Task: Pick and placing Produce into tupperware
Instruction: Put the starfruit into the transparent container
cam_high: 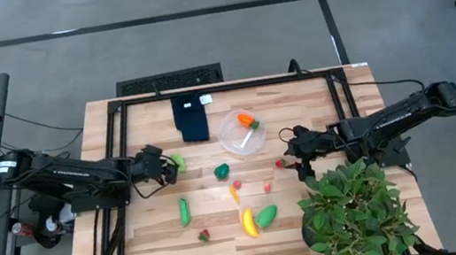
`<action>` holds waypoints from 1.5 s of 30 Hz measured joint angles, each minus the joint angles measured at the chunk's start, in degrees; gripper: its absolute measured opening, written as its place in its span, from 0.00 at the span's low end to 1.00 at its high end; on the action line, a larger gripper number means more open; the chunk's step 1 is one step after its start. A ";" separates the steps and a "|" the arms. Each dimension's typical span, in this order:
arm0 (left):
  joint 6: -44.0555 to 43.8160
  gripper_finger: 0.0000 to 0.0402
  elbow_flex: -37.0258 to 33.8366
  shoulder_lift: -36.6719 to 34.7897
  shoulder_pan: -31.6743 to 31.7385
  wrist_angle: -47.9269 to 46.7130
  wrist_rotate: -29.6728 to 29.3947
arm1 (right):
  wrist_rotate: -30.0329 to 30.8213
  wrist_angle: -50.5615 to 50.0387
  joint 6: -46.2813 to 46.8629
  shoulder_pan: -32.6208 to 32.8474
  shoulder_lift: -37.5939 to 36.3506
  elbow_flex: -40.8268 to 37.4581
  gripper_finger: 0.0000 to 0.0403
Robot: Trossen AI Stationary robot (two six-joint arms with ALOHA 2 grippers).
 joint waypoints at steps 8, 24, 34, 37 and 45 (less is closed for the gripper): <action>2.59 0.66 0.00 0.19 -0.01 2.04 0.50 | 0.00 -0.01 0.00 0.00 0.01 0.00 0.55; 27.37 0.66 0.00 0.17 -0.02 2.11 9.72 | 0.01 -0.01 0.11 0.00 -0.01 0.00 0.55; 38.76 0.66 0.06 0.15 -0.02 1.22 13.19 | 0.01 -0.01 0.09 0.00 0.01 0.02 0.55; 39.18 0.66 1.53 0.15 -0.01 -3.88 9.05 | 0.02 0.00 0.09 0.00 0.00 0.02 0.55; 41.09 0.66 4.59 0.15 0.00 -8.05 0.24 | 0.03 0.01 1.03 -0.02 0.00 0.02 0.55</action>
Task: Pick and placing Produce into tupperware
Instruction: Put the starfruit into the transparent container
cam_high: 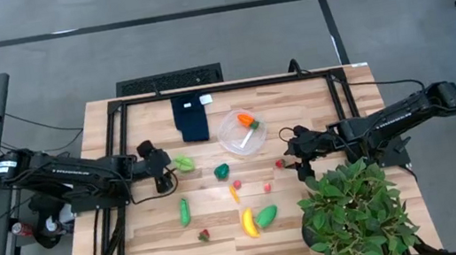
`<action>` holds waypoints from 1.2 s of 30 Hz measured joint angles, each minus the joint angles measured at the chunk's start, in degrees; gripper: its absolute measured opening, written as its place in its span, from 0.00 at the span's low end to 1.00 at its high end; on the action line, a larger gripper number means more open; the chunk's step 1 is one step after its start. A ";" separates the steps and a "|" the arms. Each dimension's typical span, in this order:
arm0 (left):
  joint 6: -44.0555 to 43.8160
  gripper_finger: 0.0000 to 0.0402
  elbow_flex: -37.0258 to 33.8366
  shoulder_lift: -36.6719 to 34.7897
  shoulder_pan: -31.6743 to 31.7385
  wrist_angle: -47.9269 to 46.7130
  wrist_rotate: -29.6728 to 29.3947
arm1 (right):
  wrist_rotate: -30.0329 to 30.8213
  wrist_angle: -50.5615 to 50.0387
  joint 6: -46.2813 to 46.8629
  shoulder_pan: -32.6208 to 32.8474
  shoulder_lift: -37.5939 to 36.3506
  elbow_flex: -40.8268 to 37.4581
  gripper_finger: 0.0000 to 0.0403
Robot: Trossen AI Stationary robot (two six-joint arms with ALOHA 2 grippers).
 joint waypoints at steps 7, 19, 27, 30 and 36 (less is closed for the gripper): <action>6.36 0.66 0.00 0.00 0.00 3.81 -0.20 | 0.13 0.04 0.13 0.00 0.01 0.00 0.55; 20.20 0.66 0.00 0.00 0.76 9.58 4.42 | 0.13 0.04 0.00 0.00 0.01 0.00 0.55; 25.02 0.66 0.00 0.02 5.67 10.43 10.02 | 0.13 0.34 -0.02 -0.11 0.00 0.00 0.55; 26.55 0.66 0.00 0.02 7.84 11.10 12.03 | 0.13 0.38 -0.02 -0.11 0.01 0.00 0.55; 26.42 0.66 -0.01 1.41 11.91 11.21 17.78 | 0.13 1.04 -0.02 -0.11 0.00 0.00 0.55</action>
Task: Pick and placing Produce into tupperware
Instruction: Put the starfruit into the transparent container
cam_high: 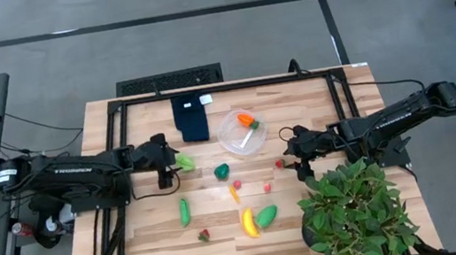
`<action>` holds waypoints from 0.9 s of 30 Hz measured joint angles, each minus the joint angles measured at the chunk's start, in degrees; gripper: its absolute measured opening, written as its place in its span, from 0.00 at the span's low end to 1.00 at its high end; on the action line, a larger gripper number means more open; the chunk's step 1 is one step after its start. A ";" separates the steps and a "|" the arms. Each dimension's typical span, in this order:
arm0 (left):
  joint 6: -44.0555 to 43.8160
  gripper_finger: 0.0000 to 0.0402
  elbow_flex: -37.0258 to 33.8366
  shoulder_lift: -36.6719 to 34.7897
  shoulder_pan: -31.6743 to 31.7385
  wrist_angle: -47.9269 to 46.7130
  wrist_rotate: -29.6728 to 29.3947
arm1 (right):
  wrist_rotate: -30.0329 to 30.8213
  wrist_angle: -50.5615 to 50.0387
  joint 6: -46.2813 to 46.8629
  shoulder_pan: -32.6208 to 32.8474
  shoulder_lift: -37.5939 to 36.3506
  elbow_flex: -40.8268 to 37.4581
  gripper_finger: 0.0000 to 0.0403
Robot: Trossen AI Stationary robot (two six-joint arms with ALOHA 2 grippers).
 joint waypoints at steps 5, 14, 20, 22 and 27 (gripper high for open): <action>-0.25 0.66 -0.01 5.58 0.77 2.97 1.43 | 0.00 0.40 0.00 0.00 0.01 0.00 0.55; -0.35 0.66 0.11 16.73 0.81 10.24 1.50 | 0.00 0.34 0.02 0.04 0.01 0.00 0.55; -1.57 0.66 2.24 20.26 0.79 10.19 1.93 | 0.00 0.35 0.02 0.04 0.01 0.00 0.55; -1.56 0.66 2.81 20.34 0.79 9.84 2.12 | 0.00 0.36 0.02 0.04 0.01 0.00 0.55; -1.58 0.66 4.02 19.95 0.80 10.01 2.52 | 0.00 0.40 0.12 0.06 0.01 0.00 0.55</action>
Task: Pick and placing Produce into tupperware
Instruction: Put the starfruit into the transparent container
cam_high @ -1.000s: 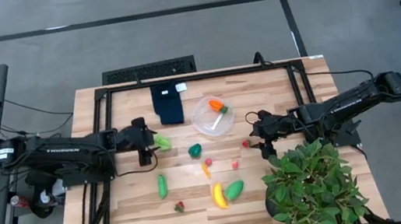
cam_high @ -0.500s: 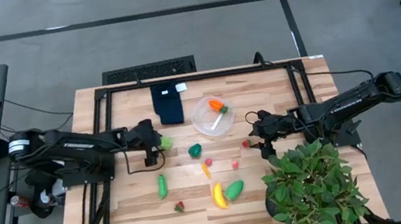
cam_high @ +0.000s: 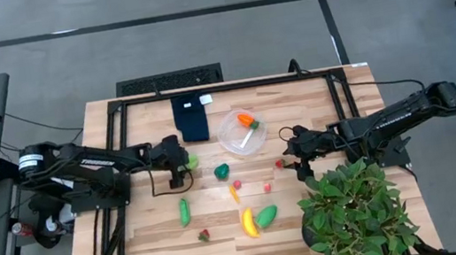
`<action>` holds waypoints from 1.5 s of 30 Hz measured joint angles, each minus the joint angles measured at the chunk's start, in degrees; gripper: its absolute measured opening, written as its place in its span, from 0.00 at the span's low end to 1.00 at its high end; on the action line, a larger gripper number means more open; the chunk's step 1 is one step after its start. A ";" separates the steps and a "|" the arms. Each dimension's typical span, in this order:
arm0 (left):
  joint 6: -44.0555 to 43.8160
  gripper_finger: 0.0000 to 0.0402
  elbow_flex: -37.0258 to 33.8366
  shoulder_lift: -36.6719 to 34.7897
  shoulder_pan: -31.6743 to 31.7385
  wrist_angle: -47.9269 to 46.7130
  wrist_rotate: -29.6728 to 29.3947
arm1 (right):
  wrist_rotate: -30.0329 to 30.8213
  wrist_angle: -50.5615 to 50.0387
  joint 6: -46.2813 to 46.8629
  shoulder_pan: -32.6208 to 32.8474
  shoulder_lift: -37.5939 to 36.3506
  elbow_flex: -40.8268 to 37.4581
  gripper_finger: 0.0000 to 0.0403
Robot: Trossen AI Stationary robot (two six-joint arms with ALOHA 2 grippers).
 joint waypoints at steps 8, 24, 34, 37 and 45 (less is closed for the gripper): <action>-2.26 0.66 0.10 0.02 -0.01 -0.16 0.39 | 0.00 0.02 0.37 0.05 0.00 0.00 0.55; -2.66 0.54 0.15 -0.04 -0.01 -0.07 0.39 | 0.00 0.02 0.43 0.05 0.00 0.00 0.55; -2.66 0.57 0.15 -0.04 -0.01 0.14 0.40 | 0.00 0.02 0.43 0.05 0.00 0.00 0.55; -2.66 0.58 0.15 -0.04 -0.01 1.95 0.67 | 0.00 0.02 0.43 0.05 0.00 0.00 0.55; -0.97 0.58 0.22 -0.04 -0.03 10.84 3.49 | 0.00 0.02 0.43 0.05 0.00 0.00 0.55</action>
